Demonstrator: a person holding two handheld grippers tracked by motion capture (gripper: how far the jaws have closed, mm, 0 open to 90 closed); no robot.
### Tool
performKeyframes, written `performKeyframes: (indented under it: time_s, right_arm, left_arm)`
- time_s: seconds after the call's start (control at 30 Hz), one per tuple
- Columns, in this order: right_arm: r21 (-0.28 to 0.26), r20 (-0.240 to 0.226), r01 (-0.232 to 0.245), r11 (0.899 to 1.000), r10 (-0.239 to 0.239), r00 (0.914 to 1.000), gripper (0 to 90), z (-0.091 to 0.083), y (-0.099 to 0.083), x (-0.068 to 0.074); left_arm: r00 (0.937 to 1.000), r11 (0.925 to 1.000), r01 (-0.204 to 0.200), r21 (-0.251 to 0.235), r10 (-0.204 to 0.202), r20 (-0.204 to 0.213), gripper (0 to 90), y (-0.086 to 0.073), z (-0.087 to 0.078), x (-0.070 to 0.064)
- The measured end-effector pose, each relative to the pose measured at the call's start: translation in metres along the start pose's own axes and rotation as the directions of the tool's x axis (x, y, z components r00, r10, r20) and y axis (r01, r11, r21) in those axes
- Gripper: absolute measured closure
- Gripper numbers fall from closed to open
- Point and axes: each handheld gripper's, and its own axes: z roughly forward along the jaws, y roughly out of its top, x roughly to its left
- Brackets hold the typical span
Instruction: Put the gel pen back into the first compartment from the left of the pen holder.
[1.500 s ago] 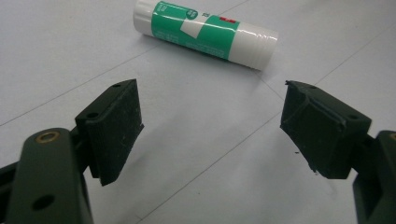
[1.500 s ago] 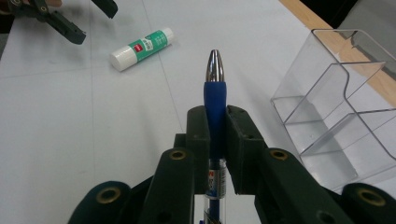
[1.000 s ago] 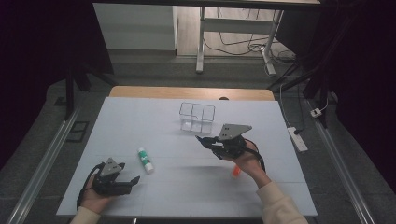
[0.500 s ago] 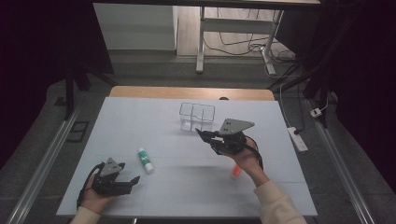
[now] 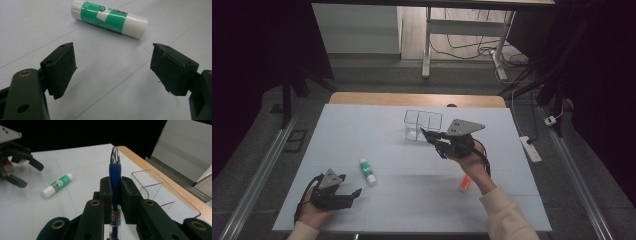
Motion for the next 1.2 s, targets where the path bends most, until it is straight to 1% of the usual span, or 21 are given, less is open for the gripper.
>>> performKeyframes:
  time_s: [0.1, 0.23, 0.4, 0.57, 1.03, 1.2]
  right_arm:
    - [-0.018, 0.000, -0.020, 1.000, 0.020, 0.9998, 79.6, 0.000, 0.003, -0.004]
    - [-0.029, 0.012, -0.026, 0.999, 0.026, 0.9996, 79.5, 0.001, 0.005, -0.005]
    - [-0.039, 0.018, -0.021, 0.999, 0.022, 0.9996, 79.6, 0.004, 0.009, -0.007]
    - [-0.052, 0.030, -0.014, 0.999, 0.015, 0.9994, 79.5, 0.009, 0.012, -0.007]
    - [-0.084, 0.056, -0.033, 0.996, 0.038, 0.9977, 79.5, 0.021, 0.022, -0.015]
    - [-0.091, 0.062, -0.028, 0.995, 0.034, 0.9975, 79.5, 0.026, 0.028, -0.016]
  left_arm:
    - [1.0000, 1.0000, 0.002, -0.001, -0.002, -0.001, 20.2, 0.000, 0.000, 0.000]
    - [1.0000, 1.0000, 0.002, -0.002, -0.002, 0.001, 20.1, 0.001, 0.001, 0.000]
    - [1.0000, 1.0000, 0.009, -0.004, -0.009, -0.002, 19.9, 0.000, 0.000, 0.001]
    - [1.0000, 1.0000, 0.006, -0.002, -0.006, -0.003, 19.8, 0.000, 0.000, 0.000]
    - [1.0000, 1.0000, 0.002, -0.001, -0.002, 0.000, 19.9, 0.000, 0.001, 0.000]
    - [1.0000, 1.0000, 0.002, -0.001, -0.002, 0.001, 19.9, 0.000, 0.001, 0.000]
